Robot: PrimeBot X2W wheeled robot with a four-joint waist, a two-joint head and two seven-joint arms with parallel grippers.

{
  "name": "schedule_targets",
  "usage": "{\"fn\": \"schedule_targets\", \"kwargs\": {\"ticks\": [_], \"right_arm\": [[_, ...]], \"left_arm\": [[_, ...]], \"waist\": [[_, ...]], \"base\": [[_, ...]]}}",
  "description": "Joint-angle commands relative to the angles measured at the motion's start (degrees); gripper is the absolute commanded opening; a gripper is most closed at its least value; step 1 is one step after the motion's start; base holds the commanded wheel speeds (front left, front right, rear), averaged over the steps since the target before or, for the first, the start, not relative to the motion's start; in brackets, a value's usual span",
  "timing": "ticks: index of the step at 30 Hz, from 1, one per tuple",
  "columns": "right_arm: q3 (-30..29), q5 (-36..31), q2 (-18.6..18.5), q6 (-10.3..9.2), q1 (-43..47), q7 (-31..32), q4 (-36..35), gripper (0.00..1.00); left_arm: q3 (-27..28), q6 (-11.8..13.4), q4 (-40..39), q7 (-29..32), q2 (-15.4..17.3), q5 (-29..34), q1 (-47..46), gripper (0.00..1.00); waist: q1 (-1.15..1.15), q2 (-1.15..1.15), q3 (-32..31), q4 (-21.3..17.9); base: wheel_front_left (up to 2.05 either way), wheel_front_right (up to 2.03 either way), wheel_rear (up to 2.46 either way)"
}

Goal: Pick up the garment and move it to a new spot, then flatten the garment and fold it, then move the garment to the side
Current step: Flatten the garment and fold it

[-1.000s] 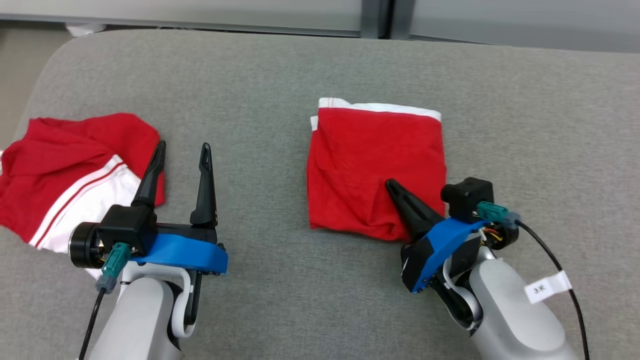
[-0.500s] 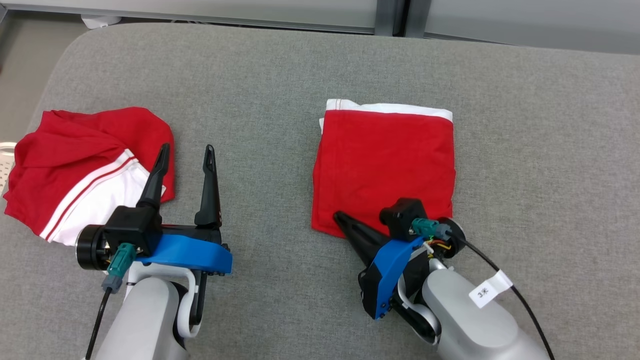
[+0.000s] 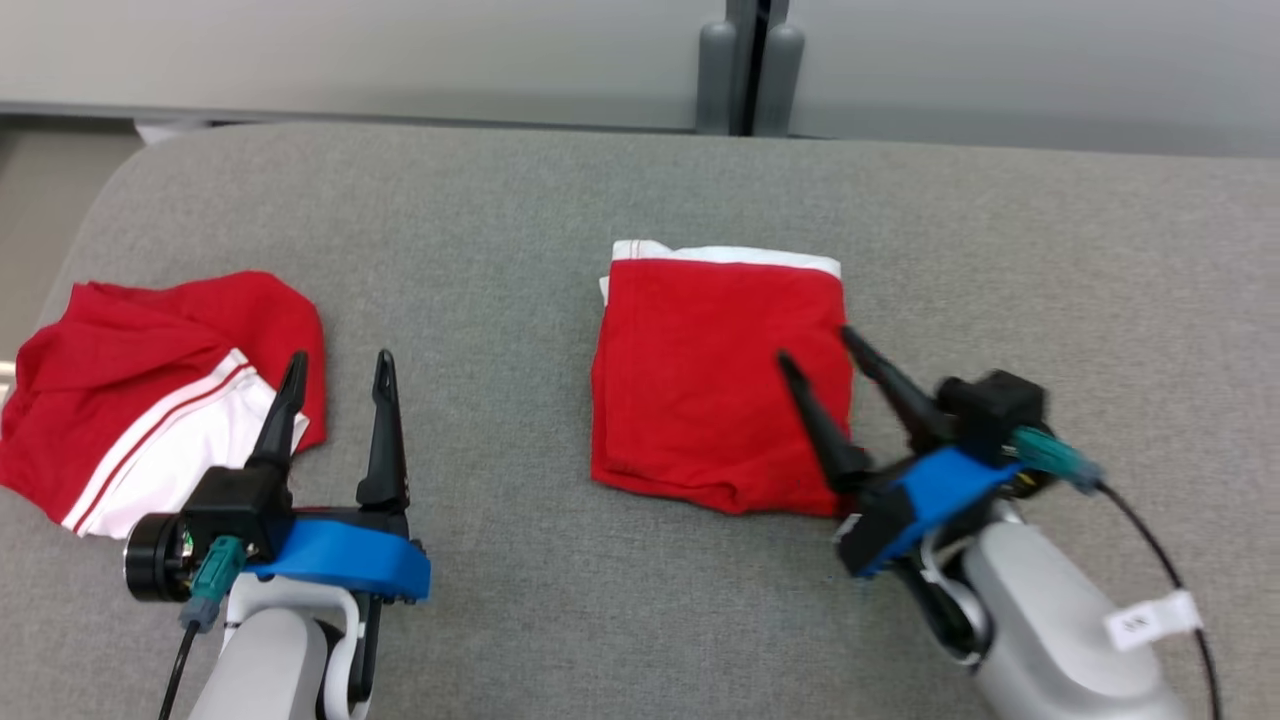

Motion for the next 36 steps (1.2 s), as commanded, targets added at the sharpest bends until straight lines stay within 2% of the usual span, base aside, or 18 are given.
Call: {"fn": "schedule_targets", "kwargs": {"ticks": [1, 6, 11, 14, 24, 36], "right_arm": [[-0.8, -0.4, -0.4, 0.00, 1.2, -0.3, -0.5, 1.00], [-12.2, -3.1, -2.1, 0.00, 8.6, 0.4, -6.2, 1.00], [-21.2, -6.6, -1.6, 0.00, 16.0, 3.8, -12.7, 1.00], [-24.5, -8.6, -0.6, 0.00, 20.4, 6.2, -16.8, 1.00], [-28.9, -12.0, 2.5, 0.00, 30.4, 14.2, -29.2, 1.00], [-30.0, -14.5, 3.3, 0.00, 33.9, 18.6, -35.7, 1.00]], "left_arm": [[0.2, 0.1, 0.0, -0.1, 0.4, -0.1, 0.8, 1.00], [0.4, 0.5, -0.5, 0.9, 1.7, -0.4, 3.2, 1.00], [0.3, 0.8, -1.6, 2.0, 3.1, -0.4, 5.8, 1.00], [0.2, 1.0, -2.1, 2.7, 3.8, -0.6, 7.8, 1.00], [-0.1, 2.1, -4.5, 4.3, 4.6, -1.3, 13.4, 1.00], [-1.1, 2.3, -4.1, 4.7, 4.5, -1.8, 14.5, 1.00]], "waist": [[0.00, -0.01, -1.3, -1.2], [0.00, -0.01, -3.9, -3.2], [0.00, -0.01, -6.3, -4.9], [0.00, -0.01, -7.8, -5.6], [0.00, -0.01, -11.0, -6.3], [0.00, -0.01, -12.7, -6.1]], "base": [[0.00, 0.00, 0.00], [0.00, 0.00, 0.00], [0.00, 0.00, 0.00], [0.00, 0.00, 0.00], [0.00, 0.00, 0.00], [0.00, 0.00, 0.00]]}}
